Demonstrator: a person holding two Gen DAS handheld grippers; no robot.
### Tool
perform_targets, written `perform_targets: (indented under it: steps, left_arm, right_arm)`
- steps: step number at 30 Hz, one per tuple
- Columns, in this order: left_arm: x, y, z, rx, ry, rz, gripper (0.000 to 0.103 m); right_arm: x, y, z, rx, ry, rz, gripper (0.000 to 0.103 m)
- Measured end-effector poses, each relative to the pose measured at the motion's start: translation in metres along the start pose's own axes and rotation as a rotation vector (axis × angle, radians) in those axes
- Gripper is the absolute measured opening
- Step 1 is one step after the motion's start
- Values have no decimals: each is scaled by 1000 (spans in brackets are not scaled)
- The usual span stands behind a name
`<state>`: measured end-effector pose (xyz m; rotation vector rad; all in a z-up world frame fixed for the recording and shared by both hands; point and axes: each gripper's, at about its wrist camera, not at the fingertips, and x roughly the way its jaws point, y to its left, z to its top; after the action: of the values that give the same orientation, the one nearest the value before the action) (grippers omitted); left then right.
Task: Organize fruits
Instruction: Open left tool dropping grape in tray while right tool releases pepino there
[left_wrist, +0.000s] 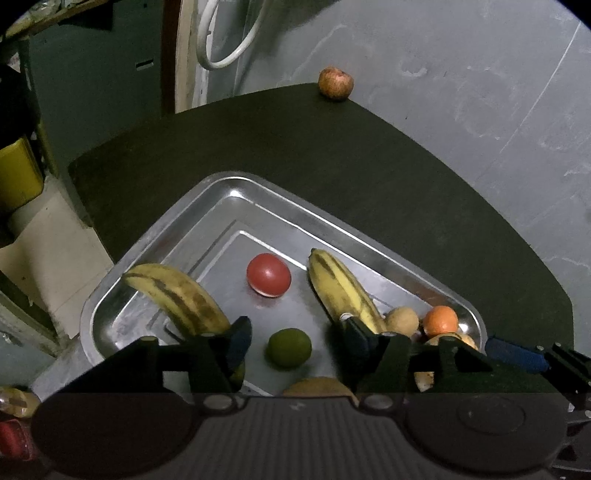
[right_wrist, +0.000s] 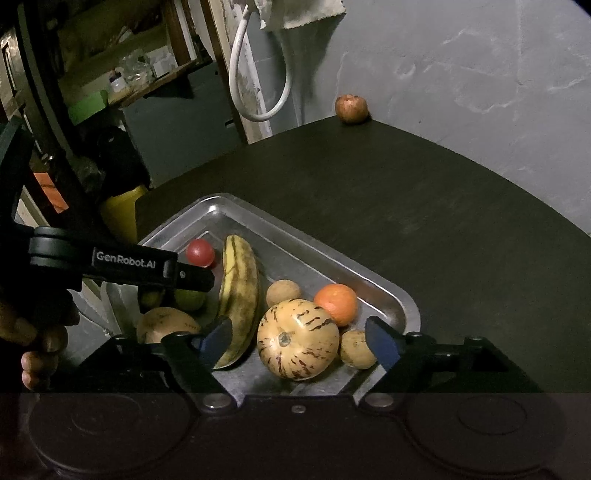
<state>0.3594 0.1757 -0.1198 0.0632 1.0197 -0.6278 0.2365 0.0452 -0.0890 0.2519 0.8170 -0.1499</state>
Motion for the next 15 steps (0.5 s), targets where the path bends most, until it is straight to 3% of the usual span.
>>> perform_targets:
  steps: [9, 15]
  left_arm:
    - [-8, -6, -2, -16, -44, 7, 86]
    - [-16, -5, -2, -38, -69, -7, 90]
  right_arm:
    - [-11, -6, -4, 31, -30, -34, 94]
    - [-20, -15, -9, 66, -57, -64, 99]
